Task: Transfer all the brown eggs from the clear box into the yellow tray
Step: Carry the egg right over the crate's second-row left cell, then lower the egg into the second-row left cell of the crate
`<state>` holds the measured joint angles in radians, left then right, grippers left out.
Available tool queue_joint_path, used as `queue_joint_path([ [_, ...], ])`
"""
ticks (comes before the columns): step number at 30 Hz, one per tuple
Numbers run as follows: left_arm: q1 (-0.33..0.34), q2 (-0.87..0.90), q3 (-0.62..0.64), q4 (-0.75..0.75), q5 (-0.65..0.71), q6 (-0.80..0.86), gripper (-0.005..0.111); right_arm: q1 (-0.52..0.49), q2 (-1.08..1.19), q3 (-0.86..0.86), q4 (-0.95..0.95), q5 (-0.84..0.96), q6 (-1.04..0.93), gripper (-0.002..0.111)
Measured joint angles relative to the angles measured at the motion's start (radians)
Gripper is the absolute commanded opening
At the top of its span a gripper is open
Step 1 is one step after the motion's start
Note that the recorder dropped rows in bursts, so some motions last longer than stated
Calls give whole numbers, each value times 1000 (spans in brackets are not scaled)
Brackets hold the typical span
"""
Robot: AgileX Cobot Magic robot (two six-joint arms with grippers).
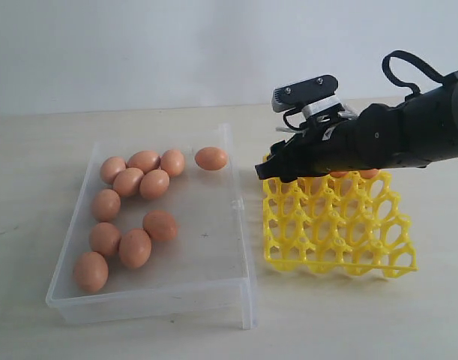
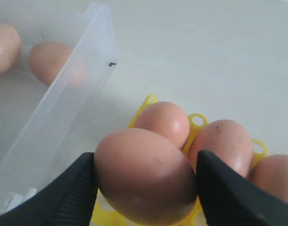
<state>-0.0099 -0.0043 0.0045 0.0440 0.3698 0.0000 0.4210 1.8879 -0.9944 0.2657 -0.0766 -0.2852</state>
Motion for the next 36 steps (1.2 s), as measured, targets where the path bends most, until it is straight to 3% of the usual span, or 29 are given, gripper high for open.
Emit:
queue_joint_path([
  [17, 0, 0, 0, 0, 2, 0, 0, 72, -1, 28, 218, 16, 77, 0],
  [36, 0, 0, 0, 0, 2, 0, 0, 72, 27, 55, 234, -112, 112, 0],
])
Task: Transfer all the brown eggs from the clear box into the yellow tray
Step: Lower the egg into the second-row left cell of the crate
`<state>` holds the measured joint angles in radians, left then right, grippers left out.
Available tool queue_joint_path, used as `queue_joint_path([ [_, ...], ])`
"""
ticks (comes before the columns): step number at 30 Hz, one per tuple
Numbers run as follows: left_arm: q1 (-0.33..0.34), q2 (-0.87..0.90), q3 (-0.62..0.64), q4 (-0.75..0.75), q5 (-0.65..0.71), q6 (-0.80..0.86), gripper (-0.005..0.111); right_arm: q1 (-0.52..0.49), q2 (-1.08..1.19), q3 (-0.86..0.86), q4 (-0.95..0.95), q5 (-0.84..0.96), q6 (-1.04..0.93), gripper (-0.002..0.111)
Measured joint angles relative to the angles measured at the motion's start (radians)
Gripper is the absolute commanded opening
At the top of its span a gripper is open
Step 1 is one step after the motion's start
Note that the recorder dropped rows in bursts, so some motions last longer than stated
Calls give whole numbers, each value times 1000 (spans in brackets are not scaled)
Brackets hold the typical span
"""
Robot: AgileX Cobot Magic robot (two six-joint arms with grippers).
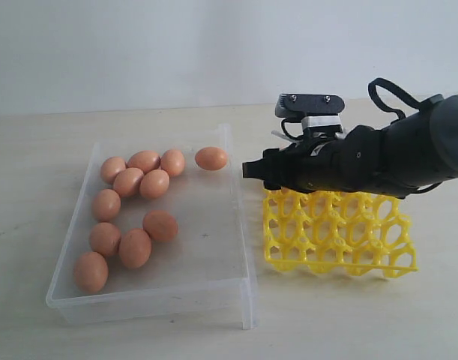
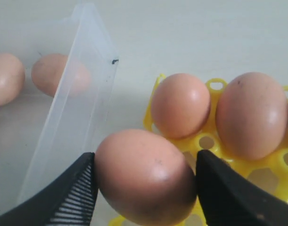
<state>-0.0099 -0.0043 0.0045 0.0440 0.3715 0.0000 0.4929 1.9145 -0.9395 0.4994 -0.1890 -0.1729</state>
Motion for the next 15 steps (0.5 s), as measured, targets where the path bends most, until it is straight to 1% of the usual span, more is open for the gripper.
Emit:
queue_joint_path([
  [2, 0, 0, 0, 0, 0, 0, 0, 0, 2, 0, 0, -2, 0, 3],
  [3, 0, 0, 0, 0, 0, 0, 0, 0, 2, 0, 0, -9, 2, 6],
  [7, 0, 0, 0, 0, 0, 0, 0, 0, 4, 0, 0, -28, 33, 24],
  [9, 0, 0, 0, 0, 0, 0, 0, 0, 4, 0, 0, -29, 45, 29],
  [11, 0, 0, 0, 0, 0, 0, 0, 0, 4, -4, -5, -29, 64, 31],
  [15, 0, 0, 0, 0, 0, 0, 0, 0, 4, -16, -23, -29, 87, 31],
])
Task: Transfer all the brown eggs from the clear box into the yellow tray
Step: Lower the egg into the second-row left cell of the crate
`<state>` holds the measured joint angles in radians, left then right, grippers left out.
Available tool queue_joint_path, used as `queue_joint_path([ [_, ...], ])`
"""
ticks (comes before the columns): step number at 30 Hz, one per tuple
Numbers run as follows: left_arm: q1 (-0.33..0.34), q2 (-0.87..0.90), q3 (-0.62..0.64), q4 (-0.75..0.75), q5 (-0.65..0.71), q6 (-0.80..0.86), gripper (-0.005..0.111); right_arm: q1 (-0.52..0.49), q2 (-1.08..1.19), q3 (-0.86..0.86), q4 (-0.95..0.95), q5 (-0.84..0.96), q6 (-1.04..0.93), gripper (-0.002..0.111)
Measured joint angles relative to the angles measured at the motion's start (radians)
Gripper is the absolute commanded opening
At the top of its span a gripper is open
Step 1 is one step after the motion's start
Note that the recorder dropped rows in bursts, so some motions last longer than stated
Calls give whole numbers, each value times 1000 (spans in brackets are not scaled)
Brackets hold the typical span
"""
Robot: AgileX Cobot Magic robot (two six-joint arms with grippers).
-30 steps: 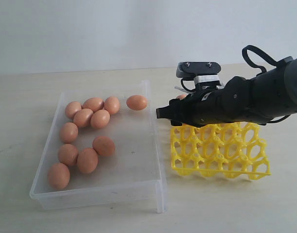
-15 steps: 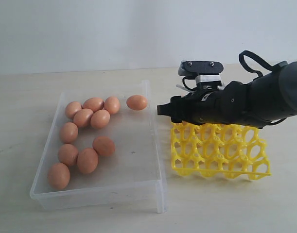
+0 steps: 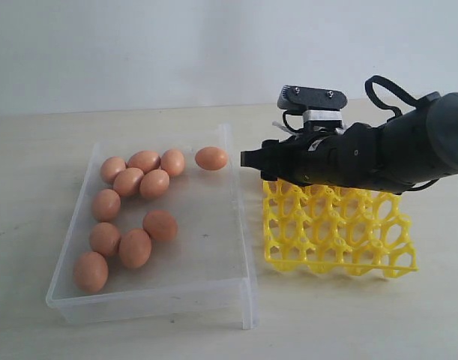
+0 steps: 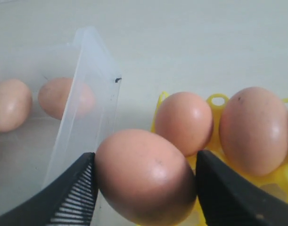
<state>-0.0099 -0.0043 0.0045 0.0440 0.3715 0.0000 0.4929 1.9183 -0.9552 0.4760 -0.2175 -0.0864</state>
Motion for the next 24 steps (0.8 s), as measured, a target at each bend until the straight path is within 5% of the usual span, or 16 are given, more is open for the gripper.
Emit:
queue_joint_path([
  [15, 0, 0, 0, 0, 0, 0, 0, 7, 39, -4, -27, 6, 12, 32],
  [24, 0, 0, 0, 0, 0, 0, 0, 7, 39, -4, -33, 6, 12, 62],
])
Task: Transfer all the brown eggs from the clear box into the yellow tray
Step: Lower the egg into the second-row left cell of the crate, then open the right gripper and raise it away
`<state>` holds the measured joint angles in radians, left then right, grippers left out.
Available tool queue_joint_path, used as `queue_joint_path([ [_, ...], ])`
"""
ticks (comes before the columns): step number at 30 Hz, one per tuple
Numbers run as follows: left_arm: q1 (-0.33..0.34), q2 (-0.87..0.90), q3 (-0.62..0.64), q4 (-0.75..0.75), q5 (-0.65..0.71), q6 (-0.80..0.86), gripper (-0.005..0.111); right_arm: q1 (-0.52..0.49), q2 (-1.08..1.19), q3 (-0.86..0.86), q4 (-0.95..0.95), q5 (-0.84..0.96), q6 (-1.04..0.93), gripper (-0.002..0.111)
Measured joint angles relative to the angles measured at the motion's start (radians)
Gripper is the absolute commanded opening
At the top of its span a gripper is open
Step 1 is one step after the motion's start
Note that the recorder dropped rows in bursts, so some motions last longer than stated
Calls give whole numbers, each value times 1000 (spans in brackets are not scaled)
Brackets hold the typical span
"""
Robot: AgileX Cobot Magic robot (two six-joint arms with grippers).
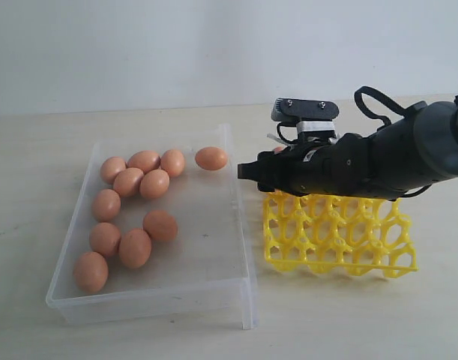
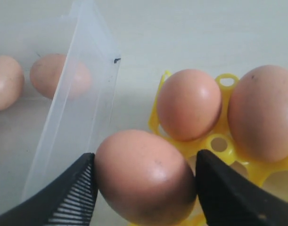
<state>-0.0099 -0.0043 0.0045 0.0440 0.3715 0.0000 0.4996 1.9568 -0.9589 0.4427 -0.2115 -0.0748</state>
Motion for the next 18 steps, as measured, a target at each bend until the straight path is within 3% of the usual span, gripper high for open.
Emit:
queue_joint_path([
  [12, 0, 0, 0, 0, 2, 0, 0, 0, -5, 0, -4, 13, 2, 68],
  [15, 0, 0, 0, 0, 2, 0, 0, 0, -53, 0, -4, 71, -34, 60],
  [18, 0, 0, 0, 0, 2, 0, 0, 0, -160, 0, -4, 130, -157, 38],
])
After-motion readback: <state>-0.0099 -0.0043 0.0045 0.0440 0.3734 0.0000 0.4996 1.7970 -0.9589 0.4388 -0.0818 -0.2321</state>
